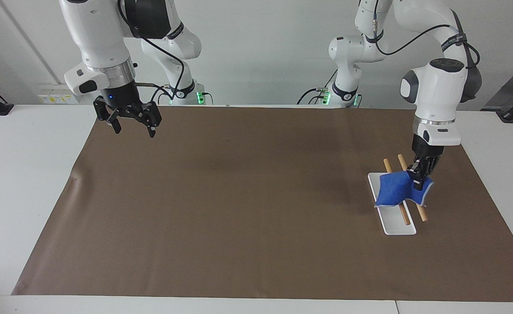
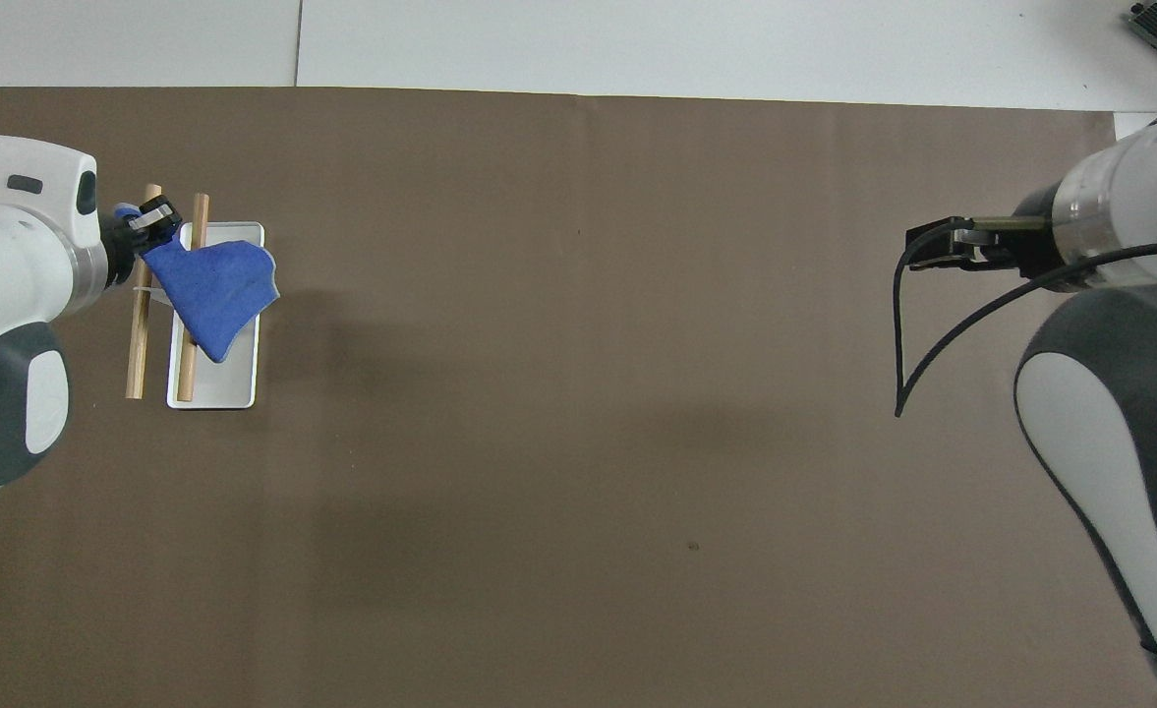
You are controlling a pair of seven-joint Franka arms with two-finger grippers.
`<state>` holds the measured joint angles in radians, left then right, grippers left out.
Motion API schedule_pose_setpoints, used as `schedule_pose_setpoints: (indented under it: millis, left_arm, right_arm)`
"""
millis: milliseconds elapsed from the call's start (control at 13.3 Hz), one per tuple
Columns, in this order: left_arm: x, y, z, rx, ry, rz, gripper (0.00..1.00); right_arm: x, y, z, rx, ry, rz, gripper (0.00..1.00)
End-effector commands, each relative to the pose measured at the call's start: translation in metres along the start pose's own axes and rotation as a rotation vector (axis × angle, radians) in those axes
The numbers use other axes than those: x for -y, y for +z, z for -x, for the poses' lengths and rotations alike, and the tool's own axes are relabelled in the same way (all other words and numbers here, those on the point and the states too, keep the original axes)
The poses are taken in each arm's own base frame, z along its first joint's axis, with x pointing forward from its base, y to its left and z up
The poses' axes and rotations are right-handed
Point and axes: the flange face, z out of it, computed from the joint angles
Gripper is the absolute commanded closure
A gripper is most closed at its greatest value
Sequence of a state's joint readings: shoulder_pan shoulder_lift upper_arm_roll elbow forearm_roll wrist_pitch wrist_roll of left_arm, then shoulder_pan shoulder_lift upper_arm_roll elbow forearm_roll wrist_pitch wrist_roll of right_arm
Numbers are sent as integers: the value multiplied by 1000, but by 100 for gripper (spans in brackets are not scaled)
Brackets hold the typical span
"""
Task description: Right arm passes towel to left arm to hang
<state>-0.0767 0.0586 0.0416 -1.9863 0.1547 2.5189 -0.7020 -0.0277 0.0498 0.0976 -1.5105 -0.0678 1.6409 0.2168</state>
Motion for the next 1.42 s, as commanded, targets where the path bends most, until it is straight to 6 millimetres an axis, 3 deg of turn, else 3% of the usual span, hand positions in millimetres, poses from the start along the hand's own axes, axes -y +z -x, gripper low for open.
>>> schedule_pose_setpoints:
  millis: [0,150,225,524,824,1124,1349]
  left_arm:
    - [-1,4,-22,-33,-11,-2,100]
    - [-2,3,-26,-39,-11,0,100]
    - [0,3,-27,-41,-13,-1,100]
    - [33,9,-45,-48,47,-40,100]
    - [51,14,-50,-36,71,-66,100]
    - [66,22,-36,9,117,-92,100]
    - [89,36,-15,62,106,-120,100]
  right_arm:
    - [-22,-17,0,39,45,23,0]
    - [-48,-27,11,70,34,7,0]
    - [-53,-18,15,96,39,4,0]
    - [-47,-15,16,81,37,0,0]
    - [-47,-17,17,78,28,-1,0]
    - [-48,-16,17,81,26,-2,0]
    - [-48,-14,18,86,26,-2,0]
